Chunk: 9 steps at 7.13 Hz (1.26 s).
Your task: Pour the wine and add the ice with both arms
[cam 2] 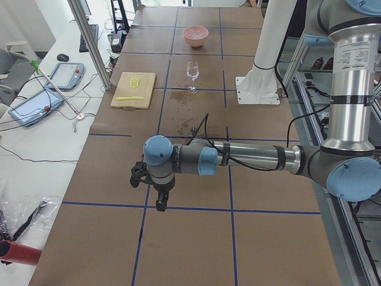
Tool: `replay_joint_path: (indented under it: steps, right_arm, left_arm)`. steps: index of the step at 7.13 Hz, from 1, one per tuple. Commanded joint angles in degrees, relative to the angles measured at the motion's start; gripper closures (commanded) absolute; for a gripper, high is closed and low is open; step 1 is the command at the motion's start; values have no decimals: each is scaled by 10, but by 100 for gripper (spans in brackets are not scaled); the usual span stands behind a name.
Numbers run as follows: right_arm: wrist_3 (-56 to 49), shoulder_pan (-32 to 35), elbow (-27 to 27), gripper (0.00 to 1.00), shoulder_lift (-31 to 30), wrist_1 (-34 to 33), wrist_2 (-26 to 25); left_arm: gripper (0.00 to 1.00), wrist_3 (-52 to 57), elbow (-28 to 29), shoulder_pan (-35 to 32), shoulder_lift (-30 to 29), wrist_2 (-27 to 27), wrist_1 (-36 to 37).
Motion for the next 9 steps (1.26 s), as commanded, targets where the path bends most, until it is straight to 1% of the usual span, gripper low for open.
replay_joint_path:
  steps: [1,2,4,7,9]
  right_arm:
    - [0,1,0,0,0,2,-1]
    - [0,0,0,0,1,4,-2]
    - [0,1,0,0,1,4,-2]
    - [1,0,0,0,1,4,-2]
    - [2,0,0,0,1,4,-2]
  left_arm:
    - [0,-3,1,0,0,1,1]
    - [0,-39,1,1,-3,2,0]
    - [0,-45,5,1,-1,2,-23]
    - [0,-48,5,1,-1,2,-24]
    - [0,-73,5,1,-4,2,-25]
